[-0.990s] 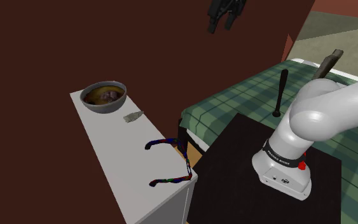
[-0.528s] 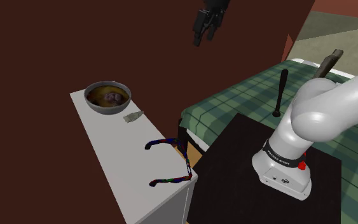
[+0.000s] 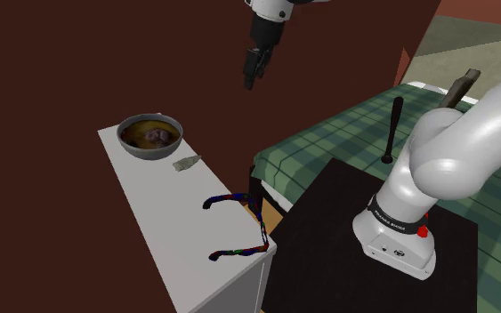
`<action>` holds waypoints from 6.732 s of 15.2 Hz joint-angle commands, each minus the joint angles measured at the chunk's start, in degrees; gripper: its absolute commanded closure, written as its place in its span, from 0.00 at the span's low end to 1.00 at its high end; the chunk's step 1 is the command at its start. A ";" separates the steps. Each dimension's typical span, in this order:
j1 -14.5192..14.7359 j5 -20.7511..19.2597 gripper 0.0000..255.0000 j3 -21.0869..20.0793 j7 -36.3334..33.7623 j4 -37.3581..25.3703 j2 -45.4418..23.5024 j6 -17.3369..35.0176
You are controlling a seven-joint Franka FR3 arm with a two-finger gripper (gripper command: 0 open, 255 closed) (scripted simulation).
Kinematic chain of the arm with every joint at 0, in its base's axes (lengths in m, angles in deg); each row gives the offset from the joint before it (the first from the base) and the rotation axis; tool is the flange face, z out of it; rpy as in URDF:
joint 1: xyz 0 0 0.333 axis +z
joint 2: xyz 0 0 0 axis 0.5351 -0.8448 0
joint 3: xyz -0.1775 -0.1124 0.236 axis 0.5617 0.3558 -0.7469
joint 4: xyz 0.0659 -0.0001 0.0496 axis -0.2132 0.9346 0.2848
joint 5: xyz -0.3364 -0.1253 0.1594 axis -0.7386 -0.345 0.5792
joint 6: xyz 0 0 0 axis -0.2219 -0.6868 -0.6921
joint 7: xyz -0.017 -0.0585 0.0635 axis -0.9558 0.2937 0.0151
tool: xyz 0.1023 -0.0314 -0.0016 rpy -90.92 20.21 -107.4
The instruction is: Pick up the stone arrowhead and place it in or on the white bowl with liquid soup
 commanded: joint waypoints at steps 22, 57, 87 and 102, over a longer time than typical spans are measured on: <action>8.97 2.64 0.00 -4.81 33.39 -19.04 -44.28 20.22; 9.44 2.27 1.00 -5.08 33.46 -20.84 -45.19 19.24; 9.47 0.58 1.00 -4.63 31.47 -49.26 -51.06 -3.27; 9.96 -0.29 1.00 -4.30 31.35 -71.74 -69.55 -7.29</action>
